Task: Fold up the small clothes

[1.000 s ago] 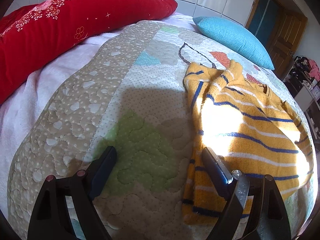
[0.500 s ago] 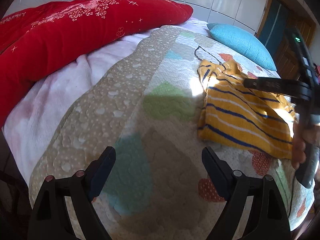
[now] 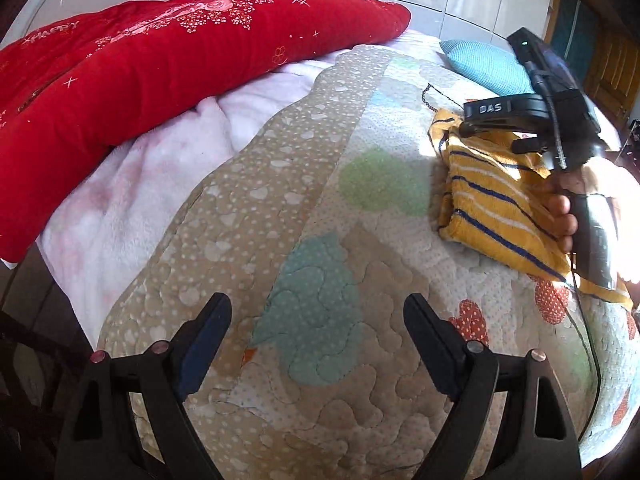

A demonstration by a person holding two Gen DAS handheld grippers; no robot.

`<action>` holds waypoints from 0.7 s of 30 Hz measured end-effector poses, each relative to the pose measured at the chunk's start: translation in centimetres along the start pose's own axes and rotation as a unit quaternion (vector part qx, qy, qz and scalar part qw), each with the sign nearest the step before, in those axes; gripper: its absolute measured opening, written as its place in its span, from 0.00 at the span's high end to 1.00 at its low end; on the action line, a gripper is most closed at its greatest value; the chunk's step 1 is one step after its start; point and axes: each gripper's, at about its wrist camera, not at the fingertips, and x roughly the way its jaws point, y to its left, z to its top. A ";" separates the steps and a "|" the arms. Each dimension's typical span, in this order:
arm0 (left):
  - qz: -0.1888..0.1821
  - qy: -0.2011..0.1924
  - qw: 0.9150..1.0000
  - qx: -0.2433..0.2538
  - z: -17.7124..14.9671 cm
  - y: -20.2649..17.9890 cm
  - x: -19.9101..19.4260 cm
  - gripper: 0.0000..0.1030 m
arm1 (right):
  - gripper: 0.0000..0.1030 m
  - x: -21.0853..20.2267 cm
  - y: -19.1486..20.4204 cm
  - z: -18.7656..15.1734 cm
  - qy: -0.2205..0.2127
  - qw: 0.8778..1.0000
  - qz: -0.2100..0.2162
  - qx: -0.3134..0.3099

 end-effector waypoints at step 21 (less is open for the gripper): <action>-0.032 0.007 0.999 0.026 -0.6 -3.7 -2.1 0.15 | 0.13 -12.4 -5.9 -14.8 -0.090 0.990 -0.046 -0.094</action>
